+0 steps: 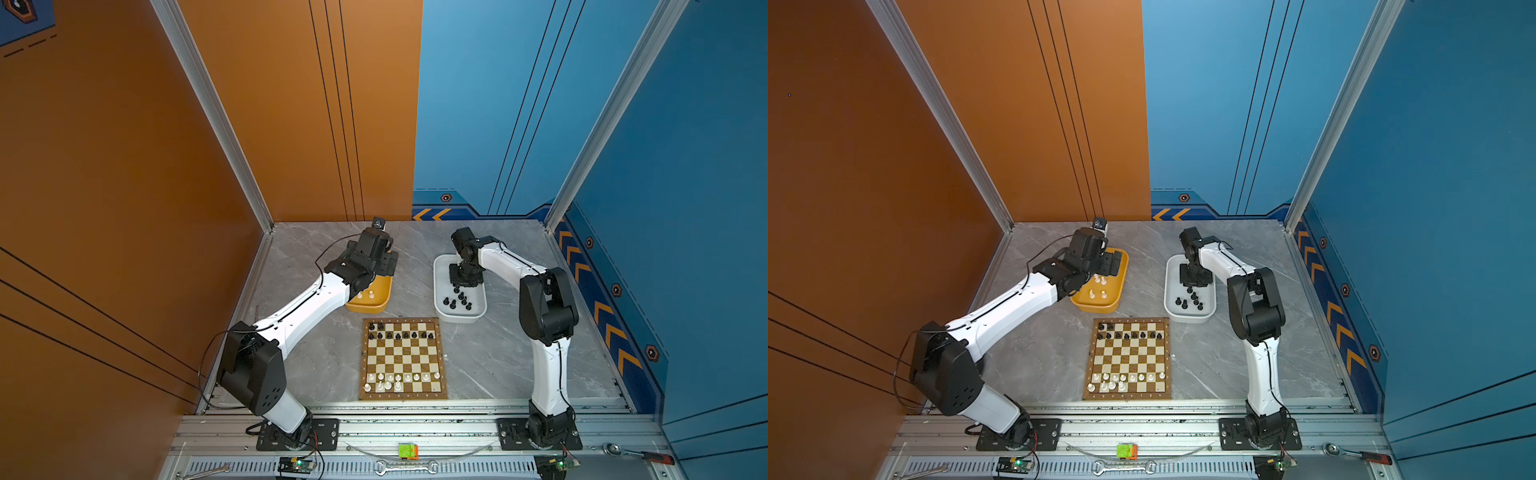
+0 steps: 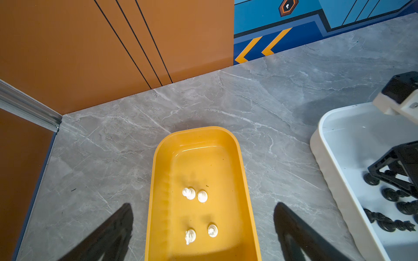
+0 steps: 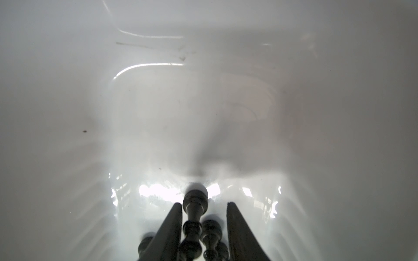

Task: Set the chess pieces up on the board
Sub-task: 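Lower right gripper into white tub and grasp a black chess piece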

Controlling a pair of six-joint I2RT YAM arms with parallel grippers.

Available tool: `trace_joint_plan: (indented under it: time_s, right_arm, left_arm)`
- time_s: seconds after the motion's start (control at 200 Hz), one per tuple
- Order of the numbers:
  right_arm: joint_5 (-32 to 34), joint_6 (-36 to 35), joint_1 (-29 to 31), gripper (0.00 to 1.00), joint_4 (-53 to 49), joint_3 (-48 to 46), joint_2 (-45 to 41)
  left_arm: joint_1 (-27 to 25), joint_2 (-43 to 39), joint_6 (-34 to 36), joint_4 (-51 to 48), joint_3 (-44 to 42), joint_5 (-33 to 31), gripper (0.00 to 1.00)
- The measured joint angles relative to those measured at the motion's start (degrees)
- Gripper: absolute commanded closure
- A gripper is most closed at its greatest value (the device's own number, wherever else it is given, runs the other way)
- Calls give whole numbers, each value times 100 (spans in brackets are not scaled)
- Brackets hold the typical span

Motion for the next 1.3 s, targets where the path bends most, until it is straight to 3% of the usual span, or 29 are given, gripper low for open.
trace_joint_plan:
  time_s: [0.451,0.931,1.302]
  right_arm:
    - [-57,17,4,72,-9,83,2]
    - [11,57,85,88,-66,83,2]
    - [251,57,232,91,-413,345,2]
  left_arm:
    - [11,157,0,-26,48,2,2]
    - [37,155,2,-37,39,2,2]
    - [140,-22,2,-42,-203,-20,2]
